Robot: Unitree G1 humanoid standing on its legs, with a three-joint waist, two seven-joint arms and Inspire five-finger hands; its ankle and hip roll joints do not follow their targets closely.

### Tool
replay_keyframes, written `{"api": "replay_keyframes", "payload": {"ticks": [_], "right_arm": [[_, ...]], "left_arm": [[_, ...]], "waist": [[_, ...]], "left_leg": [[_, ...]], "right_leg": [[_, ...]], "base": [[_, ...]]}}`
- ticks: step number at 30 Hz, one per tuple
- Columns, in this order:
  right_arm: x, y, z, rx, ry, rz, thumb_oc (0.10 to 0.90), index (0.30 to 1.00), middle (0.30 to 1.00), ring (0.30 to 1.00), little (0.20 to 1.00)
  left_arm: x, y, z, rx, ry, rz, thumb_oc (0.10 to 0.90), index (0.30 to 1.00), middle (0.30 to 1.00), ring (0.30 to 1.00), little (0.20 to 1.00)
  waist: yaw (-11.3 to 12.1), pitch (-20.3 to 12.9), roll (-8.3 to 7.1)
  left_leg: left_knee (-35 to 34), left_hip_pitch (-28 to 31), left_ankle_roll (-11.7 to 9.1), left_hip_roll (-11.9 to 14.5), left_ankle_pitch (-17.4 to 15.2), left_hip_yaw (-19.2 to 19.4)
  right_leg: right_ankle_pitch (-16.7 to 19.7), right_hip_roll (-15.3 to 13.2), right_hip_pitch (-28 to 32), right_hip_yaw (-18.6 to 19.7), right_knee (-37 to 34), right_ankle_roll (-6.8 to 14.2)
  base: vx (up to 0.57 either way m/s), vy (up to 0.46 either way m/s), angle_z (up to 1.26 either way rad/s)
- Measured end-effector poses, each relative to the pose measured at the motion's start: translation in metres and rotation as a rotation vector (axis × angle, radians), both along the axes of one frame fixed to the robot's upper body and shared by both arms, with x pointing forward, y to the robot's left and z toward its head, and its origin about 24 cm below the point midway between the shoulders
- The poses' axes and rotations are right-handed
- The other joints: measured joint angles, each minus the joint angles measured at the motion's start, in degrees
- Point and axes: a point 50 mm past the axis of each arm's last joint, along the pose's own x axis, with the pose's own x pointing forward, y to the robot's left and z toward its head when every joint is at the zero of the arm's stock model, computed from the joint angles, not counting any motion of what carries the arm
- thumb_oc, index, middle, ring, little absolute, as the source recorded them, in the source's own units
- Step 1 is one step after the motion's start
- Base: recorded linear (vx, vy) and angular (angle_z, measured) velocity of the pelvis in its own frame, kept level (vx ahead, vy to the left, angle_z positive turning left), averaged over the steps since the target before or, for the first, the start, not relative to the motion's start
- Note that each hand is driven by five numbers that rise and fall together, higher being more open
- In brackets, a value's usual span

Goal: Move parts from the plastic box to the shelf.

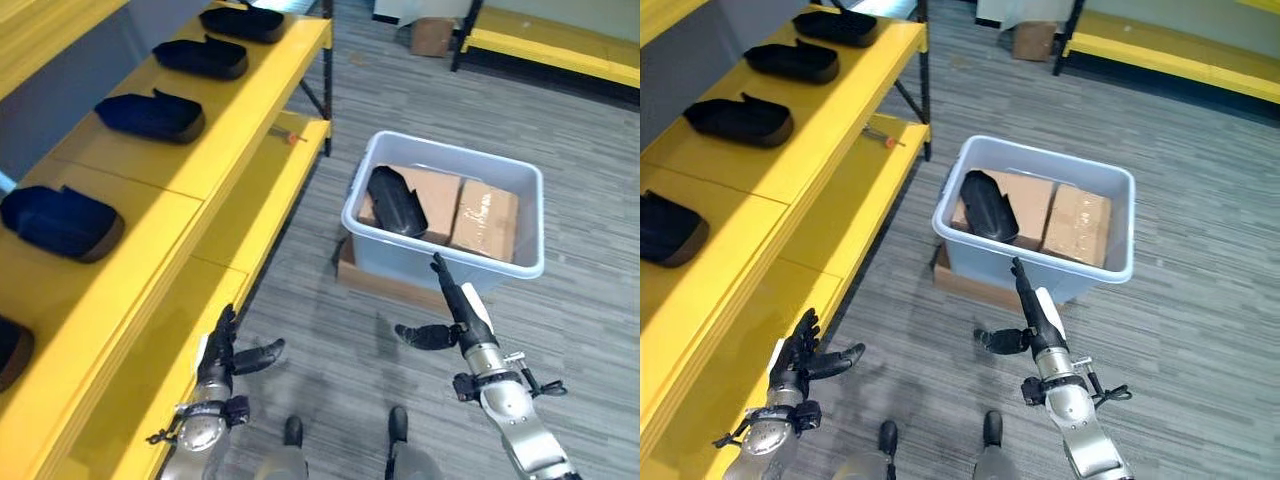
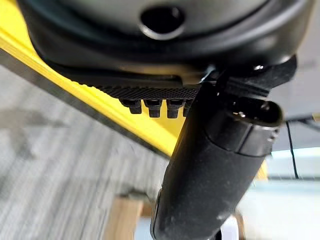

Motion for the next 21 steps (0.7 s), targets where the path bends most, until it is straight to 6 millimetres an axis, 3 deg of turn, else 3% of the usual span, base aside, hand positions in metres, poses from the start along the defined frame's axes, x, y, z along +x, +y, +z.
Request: {"api": "replay_keyframes", "payload": {"ticks": [6,9,11,14,15,17,19,21], "right_arm": [[0.000,0.002,-0.001,0.005,0.013,0.018,0.900,1.000,1.000,1.000,1.000],[0.003,0.006,0.002,0.019,0.001,0.033,0.900,1.000,1.000,1.000,1.000],[0.007,0.008,0.005,0.021,-0.013,0.040,0.900,1.000,1.000,1.000,1.000],[0.007,0.013,0.005,0.027,-0.014,0.057,0.900,1.000,1.000,1.000,1.000],[0.006,0.015,0.004,0.032,-0.007,0.065,0.900,1.000,1.000,1.000,1.000],[0.003,0.017,0.000,0.030,0.012,0.080,0.900,1.000,1.000,1.000,1.000],[0.002,0.016,0.000,0.030,0.013,0.080,0.900,1.000,1.000,1.000,1.000],[0.000,0.014,-0.003,0.026,0.027,0.075,0.900,1.000,1.000,1.000,1.000]], "left_arm": [[0.000,0.001,0.003,0.004,-0.009,-0.003,0.900,1.000,1.000,1.000,1.000],[0.000,0.005,0.003,0.015,-0.006,0.002,0.900,1.000,1.000,1.000,1.000],[0.000,0.009,0.002,0.036,0.006,0.001,0.900,1.000,1.000,1.000,1.000],[-0.004,0.020,0.002,0.072,0.023,0.014,0.900,1.000,1.000,1.000,1.000],[-0.006,0.023,0.001,0.081,0.033,0.016,0.900,1.000,1.000,1.000,1.000],[-0.013,0.025,-0.002,0.080,0.045,0.030,0.900,1.000,1.000,1.000,1.000],[-0.016,0.028,-0.005,0.080,0.061,0.041,0.900,1.000,1.000,1.000,1.000],[-0.018,0.027,-0.010,0.071,0.083,0.049,0.900,1.000,1.000,1.000,1.000]], "waist": [[0.2,-0.3,-0.44],[0.2,-0.3,-0.44],[-0.2,-0.3,-0.27],[-0.5,-0.3,0.17],[-1.0,-0.2,0.39],[-1.5,-0.1,1.63],[-2.3,0.4,2.57],[-3.3,0.7,3.41]], "left_leg": [[-0.7,1.5,0.2,0.2,-0.7,3.1],[-0.2,1.3,2.4,-0.1,-2.2,4.3],[0.6,0.8,2.5,-0.5,-2.1,5.4],[2.5,0.9,3.8,-0.8,-3.7,8.2],[1.8,1.9,4.1,-0.8,-3.0,9.3],[0.5,3.0,4.9,-1.3,-3.0,9.9],[-0.9,3.0,6.1,-2.1,-2.6,9.9],[-1.5,3.0,5.9,-2.8,-2.1,10.0]], "right_leg": [[0.8,0.6,-0.7,2.7,0.1,-0.2],[0.8,0.7,-4.5,2.5,6.2,-0.3],[1.1,0.5,-8.4,2.4,12.0,-0.5],[6.6,-0.3,-13.3,-0.2,18.4,-0.2],[6.1,-1.1,-14.2,-3.2,19.9,-0.2],[1.6,-0.2,-14.4,-6.5,20.5,-0.8],[-0.8,0.8,-15.0,-7.0,14.8,-0.2],[0.0,-0.7,-15.3,-7.2,2.3,1.2]], "base": [[0.13,0.170,-0.28],[0.07,0.180,-0.30],[0.03,0.105,-0.33],[0.14,0.135,-0.53],[0.13,0.003,-0.22],[0.24,-0.047,-0.24],[0.23,-0.079,-0.06],[0.26,-0.085,0.10]]}}
